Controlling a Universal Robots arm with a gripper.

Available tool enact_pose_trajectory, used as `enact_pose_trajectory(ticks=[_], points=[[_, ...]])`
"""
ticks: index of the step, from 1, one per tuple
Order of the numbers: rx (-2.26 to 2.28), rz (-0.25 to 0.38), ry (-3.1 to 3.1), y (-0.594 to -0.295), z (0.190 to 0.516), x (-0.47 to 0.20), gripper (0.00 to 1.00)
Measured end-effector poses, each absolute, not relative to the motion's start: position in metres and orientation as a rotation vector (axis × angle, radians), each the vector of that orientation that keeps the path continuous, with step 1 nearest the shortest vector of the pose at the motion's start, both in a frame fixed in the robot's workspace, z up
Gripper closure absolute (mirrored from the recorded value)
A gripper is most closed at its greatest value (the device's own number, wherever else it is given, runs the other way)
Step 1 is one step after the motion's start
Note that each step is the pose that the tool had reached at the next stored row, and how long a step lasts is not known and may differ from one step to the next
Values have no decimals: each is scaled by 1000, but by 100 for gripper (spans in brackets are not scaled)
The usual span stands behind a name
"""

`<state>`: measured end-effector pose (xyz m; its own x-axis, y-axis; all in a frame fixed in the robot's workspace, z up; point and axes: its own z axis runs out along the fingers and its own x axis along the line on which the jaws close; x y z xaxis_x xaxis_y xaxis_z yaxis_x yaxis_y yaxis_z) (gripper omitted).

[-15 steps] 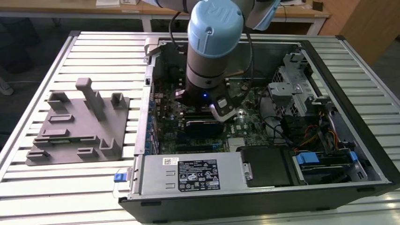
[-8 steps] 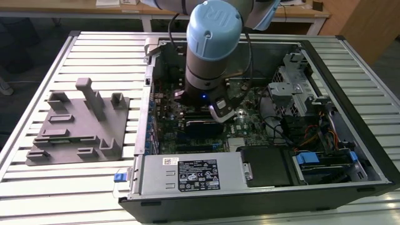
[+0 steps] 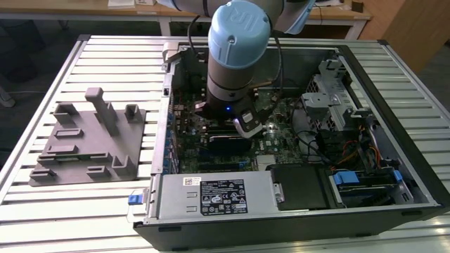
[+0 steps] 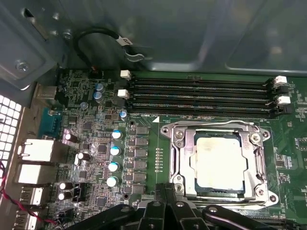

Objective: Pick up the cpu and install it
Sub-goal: 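Install the second cpu locking lever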

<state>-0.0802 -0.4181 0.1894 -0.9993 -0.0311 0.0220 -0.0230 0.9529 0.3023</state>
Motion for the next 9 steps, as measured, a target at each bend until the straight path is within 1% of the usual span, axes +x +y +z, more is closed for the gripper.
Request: enact_pose_trajectory(ticks=[9], points=[[49,-475,-3078,-419,189,-81,89]])
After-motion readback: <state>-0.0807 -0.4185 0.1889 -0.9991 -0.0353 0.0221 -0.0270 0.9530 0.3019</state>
